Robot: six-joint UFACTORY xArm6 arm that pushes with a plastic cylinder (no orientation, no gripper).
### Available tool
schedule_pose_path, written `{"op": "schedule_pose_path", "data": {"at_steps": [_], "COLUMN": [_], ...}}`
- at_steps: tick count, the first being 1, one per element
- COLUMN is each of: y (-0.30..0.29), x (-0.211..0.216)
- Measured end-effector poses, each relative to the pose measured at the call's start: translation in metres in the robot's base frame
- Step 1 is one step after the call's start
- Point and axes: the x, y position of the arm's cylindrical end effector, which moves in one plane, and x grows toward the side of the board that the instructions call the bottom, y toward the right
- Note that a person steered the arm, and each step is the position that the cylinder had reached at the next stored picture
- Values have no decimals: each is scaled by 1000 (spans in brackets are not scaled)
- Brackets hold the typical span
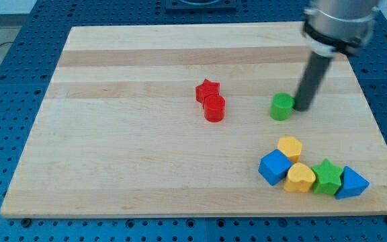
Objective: Move the green circle to the bottom of the red circle
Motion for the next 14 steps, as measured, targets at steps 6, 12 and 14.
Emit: {"op": "schedule_pose_path", "data": {"at_steps": [6,12,14], "y": [-61,-3,-77], "x": [2,43,48]}}
